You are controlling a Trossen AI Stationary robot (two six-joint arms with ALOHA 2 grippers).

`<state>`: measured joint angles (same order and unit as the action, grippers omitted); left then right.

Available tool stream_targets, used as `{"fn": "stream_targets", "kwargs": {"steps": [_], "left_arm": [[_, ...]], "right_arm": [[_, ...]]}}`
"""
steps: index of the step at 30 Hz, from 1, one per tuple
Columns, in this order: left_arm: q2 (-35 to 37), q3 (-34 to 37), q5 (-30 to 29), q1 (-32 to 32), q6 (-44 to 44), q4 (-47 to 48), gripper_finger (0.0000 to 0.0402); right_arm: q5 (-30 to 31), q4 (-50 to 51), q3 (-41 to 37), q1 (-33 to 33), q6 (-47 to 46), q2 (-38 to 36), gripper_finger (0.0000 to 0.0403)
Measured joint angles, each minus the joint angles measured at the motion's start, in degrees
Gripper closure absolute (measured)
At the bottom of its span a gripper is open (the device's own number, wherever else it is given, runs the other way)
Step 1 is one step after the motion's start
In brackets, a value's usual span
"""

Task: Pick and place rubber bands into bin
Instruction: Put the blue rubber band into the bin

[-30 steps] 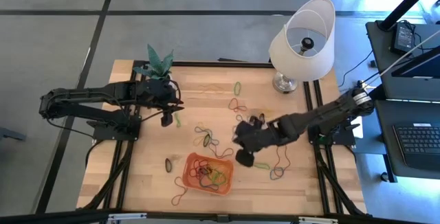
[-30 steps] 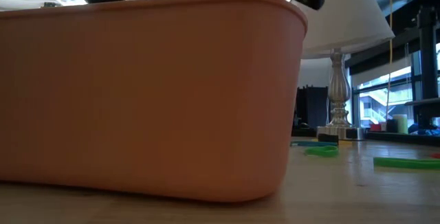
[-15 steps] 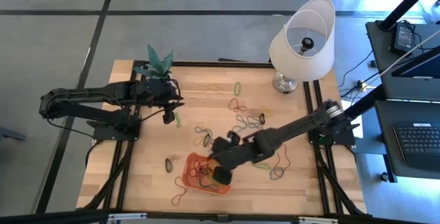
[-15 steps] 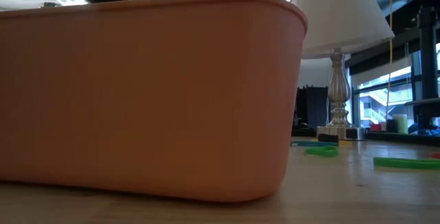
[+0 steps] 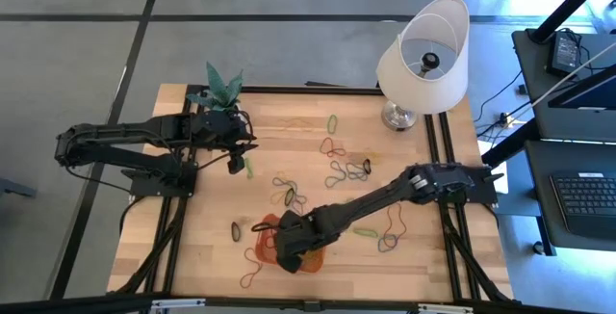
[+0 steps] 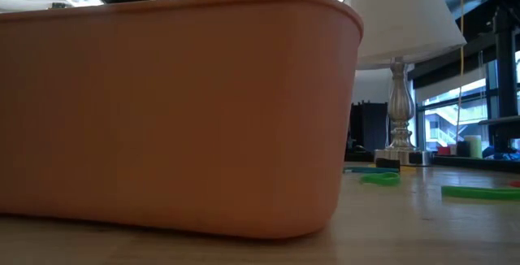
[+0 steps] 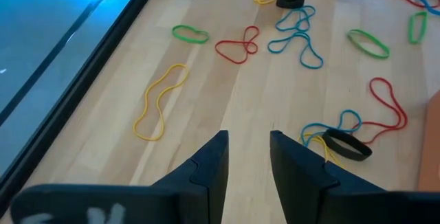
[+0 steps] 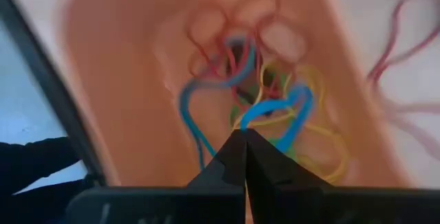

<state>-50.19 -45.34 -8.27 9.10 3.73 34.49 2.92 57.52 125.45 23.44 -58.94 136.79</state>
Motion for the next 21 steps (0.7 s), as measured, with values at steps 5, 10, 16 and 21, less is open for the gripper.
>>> {"fn": "stream_targets", "kwargs": {"steps": [5, 10, 16, 21], "left_arm": [[0.0, 0.0, 0.0, 0.0, 0.0, 0.17, 0.03], [0.0, 0.0, 0.0, 0.0, 0.0, 0.16, 0.03], [0.0, 0.0, 0.01, 0.0, 0.0, 0.49, 0.03], [0.0, 0.0, 0.01, 0.0, 0.0, 0.48, 0.03]], "right_arm": [[-2.85, 1.96, 0.02, 0.0, -2.36, 2.94, 0.0403], [-4.66, 7.72, 0.0, 0.25, -0.15, 4.46, 0.0403], [-4.75, 13.94, 0.02, 0.83, 7.03, 4.24, 0.0403], [-4.71, 14.8, 0.02, 1.3, 15.71, 4.16, 0.0403]]}}
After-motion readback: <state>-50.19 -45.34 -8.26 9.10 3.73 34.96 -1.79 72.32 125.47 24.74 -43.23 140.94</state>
